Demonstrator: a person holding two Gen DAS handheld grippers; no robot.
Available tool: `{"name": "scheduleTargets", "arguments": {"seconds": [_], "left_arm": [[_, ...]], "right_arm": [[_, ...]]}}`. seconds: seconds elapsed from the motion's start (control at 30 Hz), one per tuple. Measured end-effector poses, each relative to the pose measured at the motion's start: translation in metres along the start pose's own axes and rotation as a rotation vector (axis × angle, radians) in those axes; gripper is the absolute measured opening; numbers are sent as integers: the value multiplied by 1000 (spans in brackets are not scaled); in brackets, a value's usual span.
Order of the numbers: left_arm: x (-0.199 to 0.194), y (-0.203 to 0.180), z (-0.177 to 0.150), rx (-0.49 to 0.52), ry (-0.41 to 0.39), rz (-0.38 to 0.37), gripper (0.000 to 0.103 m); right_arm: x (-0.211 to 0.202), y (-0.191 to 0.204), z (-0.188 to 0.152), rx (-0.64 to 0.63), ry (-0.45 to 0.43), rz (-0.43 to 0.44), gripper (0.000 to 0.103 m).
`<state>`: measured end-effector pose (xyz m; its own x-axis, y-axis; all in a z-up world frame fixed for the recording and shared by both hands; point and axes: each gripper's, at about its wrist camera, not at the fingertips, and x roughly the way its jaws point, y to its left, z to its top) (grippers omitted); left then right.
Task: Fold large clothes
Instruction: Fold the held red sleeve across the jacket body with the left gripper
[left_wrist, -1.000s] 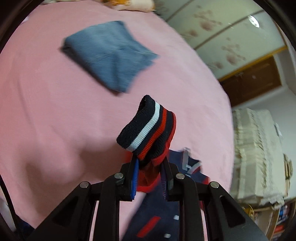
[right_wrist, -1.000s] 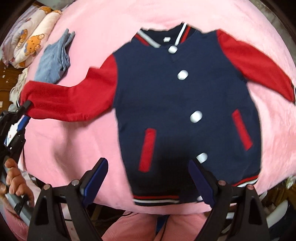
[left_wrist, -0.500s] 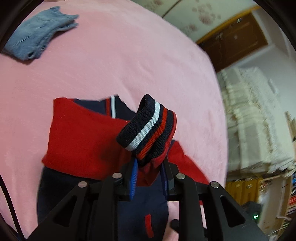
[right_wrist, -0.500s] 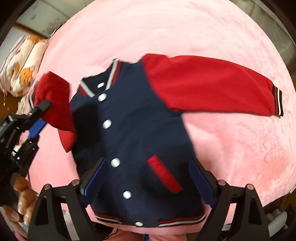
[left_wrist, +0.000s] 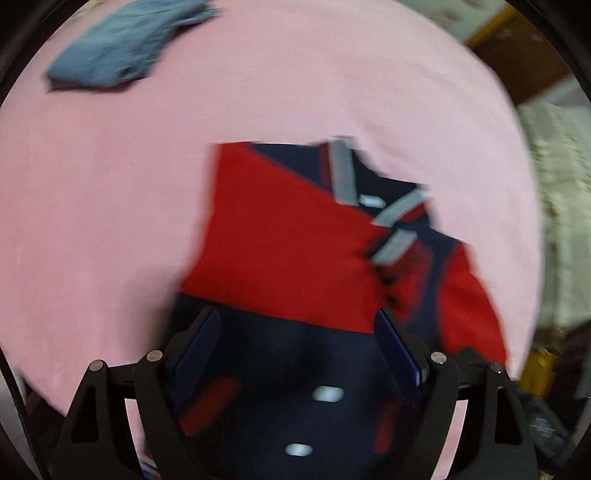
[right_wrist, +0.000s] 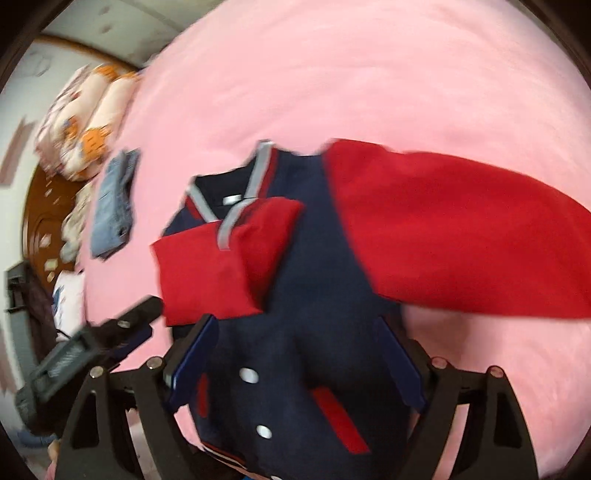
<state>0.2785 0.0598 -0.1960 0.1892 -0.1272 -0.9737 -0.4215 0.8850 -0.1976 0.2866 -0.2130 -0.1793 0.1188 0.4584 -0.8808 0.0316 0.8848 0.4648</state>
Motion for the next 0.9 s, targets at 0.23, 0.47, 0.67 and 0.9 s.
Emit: {"name": "scheduleTargets", "arguments": {"seconds": [0.23, 0.47, 0.67, 0.9], "left_arm": [[14, 62, 11, -87, 16, 175, 84], [32, 86, 10, -135, 69, 192, 84], [43, 98, 9, -124, 88, 185, 84], [58, 86, 6, -52, 95, 187, 84]], "right_arm": [[38, 79, 25, -256, -69, -121, 65], [100, 108, 45, -375, 45, -424, 63], [109, 101, 46, -428, 40, -416, 23], [42, 33, 39, -156, -165, -115, 21]]}}
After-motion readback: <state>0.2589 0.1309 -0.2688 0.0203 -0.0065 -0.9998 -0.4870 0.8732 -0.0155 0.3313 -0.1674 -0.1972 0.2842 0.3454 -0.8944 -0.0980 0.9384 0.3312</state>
